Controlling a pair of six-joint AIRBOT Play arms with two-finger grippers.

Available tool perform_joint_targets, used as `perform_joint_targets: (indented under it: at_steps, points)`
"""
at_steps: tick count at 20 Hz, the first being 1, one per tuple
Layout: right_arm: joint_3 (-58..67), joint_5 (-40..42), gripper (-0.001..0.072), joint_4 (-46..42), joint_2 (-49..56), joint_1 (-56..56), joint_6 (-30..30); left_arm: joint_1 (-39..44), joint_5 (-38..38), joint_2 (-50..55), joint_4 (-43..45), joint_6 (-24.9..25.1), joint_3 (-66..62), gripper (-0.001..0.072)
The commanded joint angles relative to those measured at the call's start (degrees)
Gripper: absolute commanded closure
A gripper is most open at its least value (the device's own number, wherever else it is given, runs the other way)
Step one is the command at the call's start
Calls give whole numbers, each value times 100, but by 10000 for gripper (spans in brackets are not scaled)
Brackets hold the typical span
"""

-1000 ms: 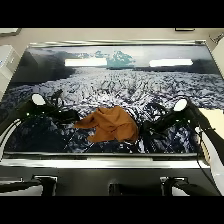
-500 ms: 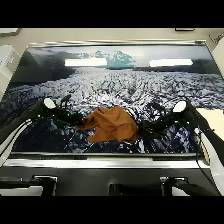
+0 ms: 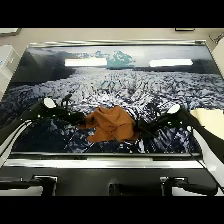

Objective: Fold the clothes and pants, and hang the long-sleeved shirts on hangers.

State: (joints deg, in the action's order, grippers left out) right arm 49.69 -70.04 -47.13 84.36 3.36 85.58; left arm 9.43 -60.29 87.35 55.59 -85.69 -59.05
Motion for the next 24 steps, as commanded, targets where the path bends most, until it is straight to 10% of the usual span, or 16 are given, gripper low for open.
perform_joint_targets:
  at_steps: [1,4,16,24]
  points:
    - [-13,437,163,387,229,350,120,0,-4,-157,-13,90,0,682]
    - [39,564,673,404,234,529,120,-22,-22,-291,-11,92,-17,682]
    - [5576,450,673,-955,-2455,-922,-1279,-540,1373,-2820,-11,881,-4070,682]
    - [5845,914,673,-1569,-3895,-922,-743,-540,2472,-4350,-15,610,-4271,682]
